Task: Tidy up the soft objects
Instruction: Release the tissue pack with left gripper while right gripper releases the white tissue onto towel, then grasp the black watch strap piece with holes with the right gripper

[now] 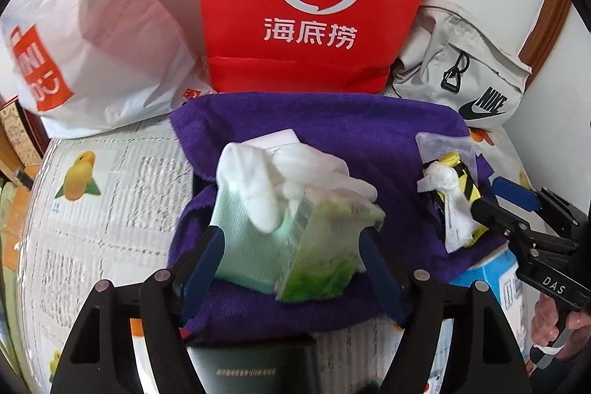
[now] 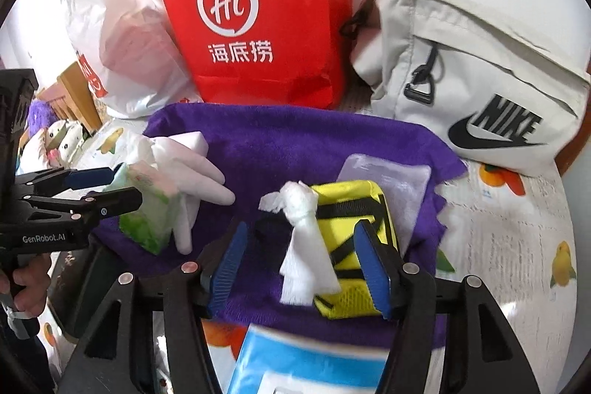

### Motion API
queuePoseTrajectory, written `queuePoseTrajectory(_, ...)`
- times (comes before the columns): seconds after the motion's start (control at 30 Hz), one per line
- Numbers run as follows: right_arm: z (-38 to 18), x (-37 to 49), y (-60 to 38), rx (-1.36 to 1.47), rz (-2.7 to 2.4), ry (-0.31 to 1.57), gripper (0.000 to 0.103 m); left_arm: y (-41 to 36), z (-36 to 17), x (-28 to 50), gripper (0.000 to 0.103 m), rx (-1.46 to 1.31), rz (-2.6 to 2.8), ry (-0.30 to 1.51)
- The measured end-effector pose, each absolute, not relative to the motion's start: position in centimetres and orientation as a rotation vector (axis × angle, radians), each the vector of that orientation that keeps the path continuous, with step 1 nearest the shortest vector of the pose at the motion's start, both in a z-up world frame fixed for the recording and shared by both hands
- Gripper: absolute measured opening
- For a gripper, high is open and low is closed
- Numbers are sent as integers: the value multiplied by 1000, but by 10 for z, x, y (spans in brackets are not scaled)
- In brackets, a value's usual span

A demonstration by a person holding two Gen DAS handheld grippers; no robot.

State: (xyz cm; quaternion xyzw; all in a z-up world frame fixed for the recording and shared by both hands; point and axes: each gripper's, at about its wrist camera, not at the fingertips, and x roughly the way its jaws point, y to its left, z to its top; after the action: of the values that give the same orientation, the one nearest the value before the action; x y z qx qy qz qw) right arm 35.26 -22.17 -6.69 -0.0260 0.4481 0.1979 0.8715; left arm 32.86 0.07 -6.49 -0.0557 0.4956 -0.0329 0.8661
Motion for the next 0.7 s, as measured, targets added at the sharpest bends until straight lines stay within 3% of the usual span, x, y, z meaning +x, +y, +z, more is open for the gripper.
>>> queuePoseTrajectory(0.5,-45,259,-228,0,428,891,64,21,-31,247,74,-150,-58,965)
queuePoseTrajectory(0.7,-48,217,-226,-2,443,906,58,26,-26,203,74,-162,-56,942)
